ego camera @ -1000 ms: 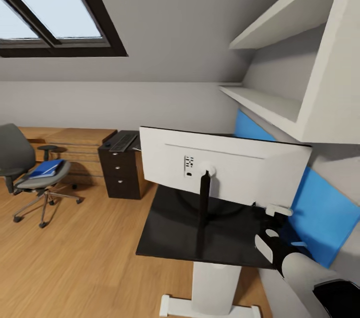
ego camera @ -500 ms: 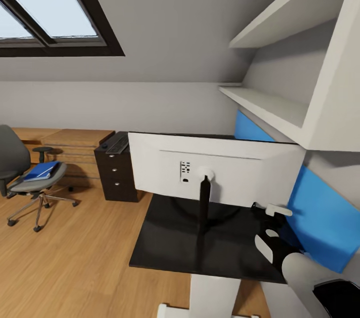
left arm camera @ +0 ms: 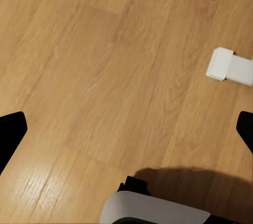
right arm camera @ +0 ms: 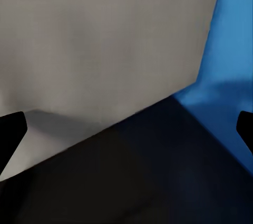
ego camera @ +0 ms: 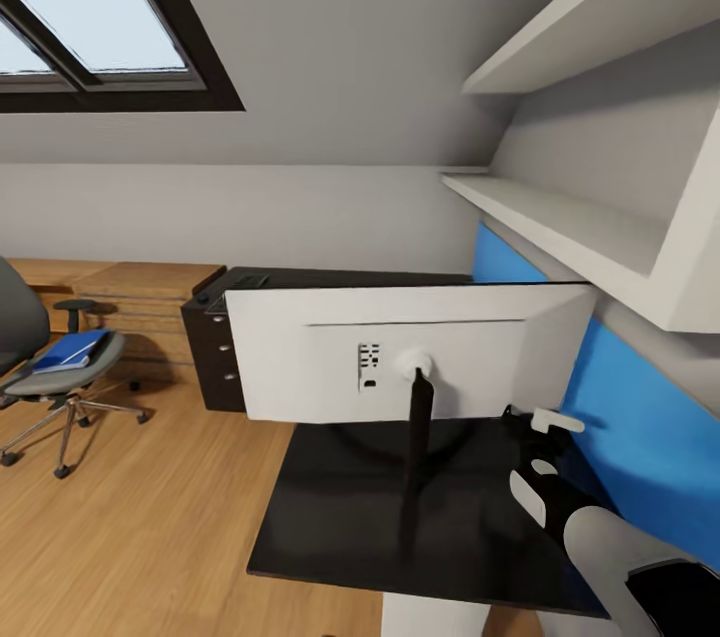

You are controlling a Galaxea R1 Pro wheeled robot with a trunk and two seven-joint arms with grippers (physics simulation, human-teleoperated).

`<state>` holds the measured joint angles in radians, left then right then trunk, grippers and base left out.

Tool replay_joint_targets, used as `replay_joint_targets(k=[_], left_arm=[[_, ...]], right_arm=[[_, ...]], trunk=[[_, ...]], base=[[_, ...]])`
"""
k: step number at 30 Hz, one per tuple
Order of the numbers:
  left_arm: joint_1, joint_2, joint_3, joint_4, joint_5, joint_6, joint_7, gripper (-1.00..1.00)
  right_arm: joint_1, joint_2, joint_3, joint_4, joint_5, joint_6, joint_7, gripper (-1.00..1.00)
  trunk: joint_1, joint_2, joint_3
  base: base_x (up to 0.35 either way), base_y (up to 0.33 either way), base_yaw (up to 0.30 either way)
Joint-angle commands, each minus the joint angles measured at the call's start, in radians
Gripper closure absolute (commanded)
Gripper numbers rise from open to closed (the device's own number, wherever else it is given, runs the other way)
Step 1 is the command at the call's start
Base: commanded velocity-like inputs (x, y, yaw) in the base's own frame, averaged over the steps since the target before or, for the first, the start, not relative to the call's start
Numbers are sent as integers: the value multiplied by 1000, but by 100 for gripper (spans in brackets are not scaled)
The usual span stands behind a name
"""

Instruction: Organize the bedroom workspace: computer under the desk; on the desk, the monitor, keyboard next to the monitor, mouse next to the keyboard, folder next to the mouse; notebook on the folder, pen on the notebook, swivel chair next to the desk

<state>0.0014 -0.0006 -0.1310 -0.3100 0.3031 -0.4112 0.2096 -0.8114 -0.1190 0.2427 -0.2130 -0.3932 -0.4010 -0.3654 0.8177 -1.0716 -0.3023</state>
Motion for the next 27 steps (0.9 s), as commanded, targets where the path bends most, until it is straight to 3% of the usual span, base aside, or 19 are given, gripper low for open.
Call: replay_joint_targets(k=[1,27], left_arm=[[0,1,-9,-1,7,-2,8,-100],[0,1,-10,-1,7,1,7,-100]], right_arm=[[-1,-1,9,0,-6,-2,-4,-100],[0,1,10,0,-6,-2,-3,-100]], trunk=[[0,-1,-1],[0,-1,-1]], base=[[229,0,0],[110,0,0]])
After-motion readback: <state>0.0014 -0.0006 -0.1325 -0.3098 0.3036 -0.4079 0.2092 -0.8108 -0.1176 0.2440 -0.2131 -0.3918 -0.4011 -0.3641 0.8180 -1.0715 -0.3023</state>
